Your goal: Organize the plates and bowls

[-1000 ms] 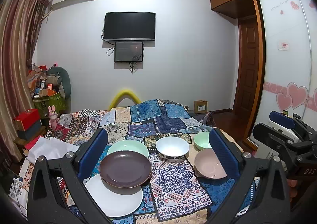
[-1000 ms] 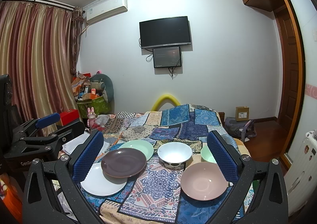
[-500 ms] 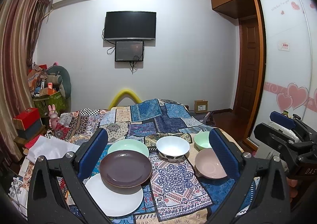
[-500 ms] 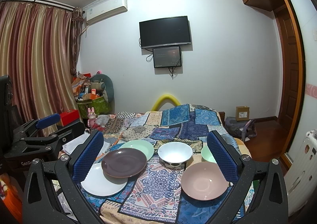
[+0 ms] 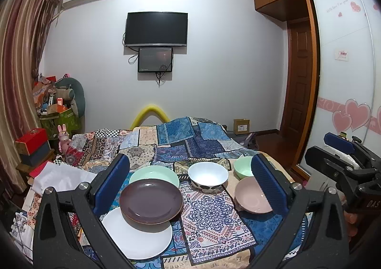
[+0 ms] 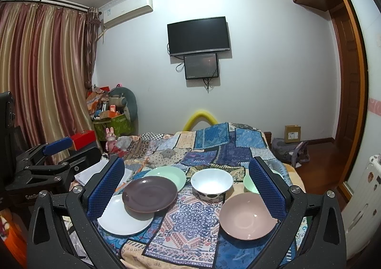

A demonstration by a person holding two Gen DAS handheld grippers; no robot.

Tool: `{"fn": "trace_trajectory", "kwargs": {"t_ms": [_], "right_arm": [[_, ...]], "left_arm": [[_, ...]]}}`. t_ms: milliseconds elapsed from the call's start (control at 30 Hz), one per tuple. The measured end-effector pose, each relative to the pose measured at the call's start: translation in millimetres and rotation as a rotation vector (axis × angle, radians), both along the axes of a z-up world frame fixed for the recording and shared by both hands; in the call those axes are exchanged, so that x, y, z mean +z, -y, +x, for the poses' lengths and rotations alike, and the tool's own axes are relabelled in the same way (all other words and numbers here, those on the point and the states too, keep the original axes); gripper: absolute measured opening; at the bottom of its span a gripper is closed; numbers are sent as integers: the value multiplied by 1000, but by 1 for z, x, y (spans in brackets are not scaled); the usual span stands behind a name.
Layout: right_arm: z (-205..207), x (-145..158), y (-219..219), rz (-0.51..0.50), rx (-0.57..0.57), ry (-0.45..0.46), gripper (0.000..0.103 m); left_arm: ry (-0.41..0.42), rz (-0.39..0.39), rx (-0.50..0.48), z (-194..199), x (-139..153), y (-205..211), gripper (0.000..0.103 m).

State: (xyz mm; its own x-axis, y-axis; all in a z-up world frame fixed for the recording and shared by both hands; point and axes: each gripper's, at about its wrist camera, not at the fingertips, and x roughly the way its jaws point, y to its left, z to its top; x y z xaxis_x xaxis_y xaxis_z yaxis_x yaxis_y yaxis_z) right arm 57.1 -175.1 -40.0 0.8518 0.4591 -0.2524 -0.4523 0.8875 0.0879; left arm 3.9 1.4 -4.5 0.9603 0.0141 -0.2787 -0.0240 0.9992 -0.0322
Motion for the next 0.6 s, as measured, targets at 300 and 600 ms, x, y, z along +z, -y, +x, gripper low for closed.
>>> {"fn": "trace_trajectory", "kwargs": {"t_ms": [300, 600], "right_arm": [[23, -18, -22, -23, 27, -73, 103], [56, -44, -41, -58, 50, -176, 103]], "left_arm": [[-69, -29, 32, 22, -17, -26, 103], [-215, -73, 63, 63, -51, -75, 103]]}}
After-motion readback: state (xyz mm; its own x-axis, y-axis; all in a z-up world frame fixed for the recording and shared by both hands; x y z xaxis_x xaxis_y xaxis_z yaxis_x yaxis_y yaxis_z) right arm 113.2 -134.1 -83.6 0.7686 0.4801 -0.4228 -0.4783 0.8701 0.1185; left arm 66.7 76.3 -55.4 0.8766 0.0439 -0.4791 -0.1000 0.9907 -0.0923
